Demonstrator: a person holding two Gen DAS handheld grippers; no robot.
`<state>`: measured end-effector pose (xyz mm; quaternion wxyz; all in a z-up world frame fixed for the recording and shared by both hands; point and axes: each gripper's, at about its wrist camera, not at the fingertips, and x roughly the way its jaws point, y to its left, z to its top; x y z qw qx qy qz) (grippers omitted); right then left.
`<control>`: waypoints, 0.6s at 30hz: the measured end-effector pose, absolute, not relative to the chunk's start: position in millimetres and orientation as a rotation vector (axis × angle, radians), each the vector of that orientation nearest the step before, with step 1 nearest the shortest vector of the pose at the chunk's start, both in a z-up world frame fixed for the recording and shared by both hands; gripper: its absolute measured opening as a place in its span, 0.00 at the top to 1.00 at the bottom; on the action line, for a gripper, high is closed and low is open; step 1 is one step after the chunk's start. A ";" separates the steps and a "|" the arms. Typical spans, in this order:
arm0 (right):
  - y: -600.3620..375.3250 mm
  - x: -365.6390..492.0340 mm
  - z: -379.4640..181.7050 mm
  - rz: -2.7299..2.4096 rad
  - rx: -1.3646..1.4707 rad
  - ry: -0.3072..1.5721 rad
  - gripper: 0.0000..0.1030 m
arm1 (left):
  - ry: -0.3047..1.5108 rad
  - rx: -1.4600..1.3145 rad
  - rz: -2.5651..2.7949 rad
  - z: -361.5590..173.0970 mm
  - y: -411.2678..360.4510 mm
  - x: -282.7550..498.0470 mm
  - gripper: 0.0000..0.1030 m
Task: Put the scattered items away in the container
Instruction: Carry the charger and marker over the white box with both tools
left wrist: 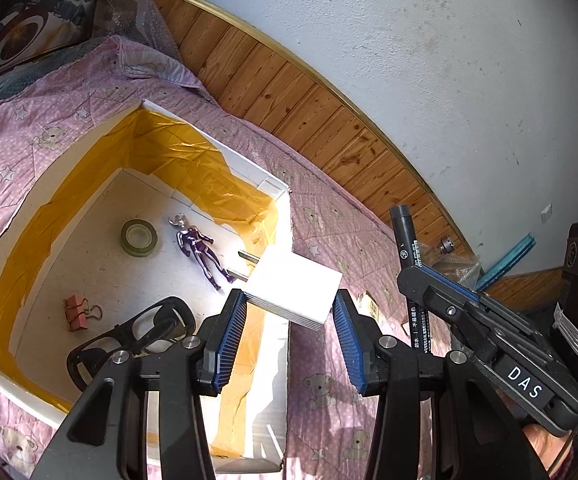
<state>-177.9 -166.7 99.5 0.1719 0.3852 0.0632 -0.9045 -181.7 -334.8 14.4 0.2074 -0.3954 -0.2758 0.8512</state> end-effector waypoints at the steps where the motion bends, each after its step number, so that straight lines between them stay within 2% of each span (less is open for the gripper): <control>1: -169.5 -179.7 100.1 -2.561 1.090 0.187 0.87 | -0.782 -1.107 2.367 12.7 -337.5 -183.1 0.55; 7: -178.3 -192.2 103.8 -2.531 1.086 0.198 0.87 | -0.815 -1.129 2.389 6.9 -350.6 -187.3 0.55; 18: -184.8 -219.6 99.5 -2.386 1.151 0.058 0.87 | -0.865 -1.182 2.434 -4.4 -374.2 -188.2 0.55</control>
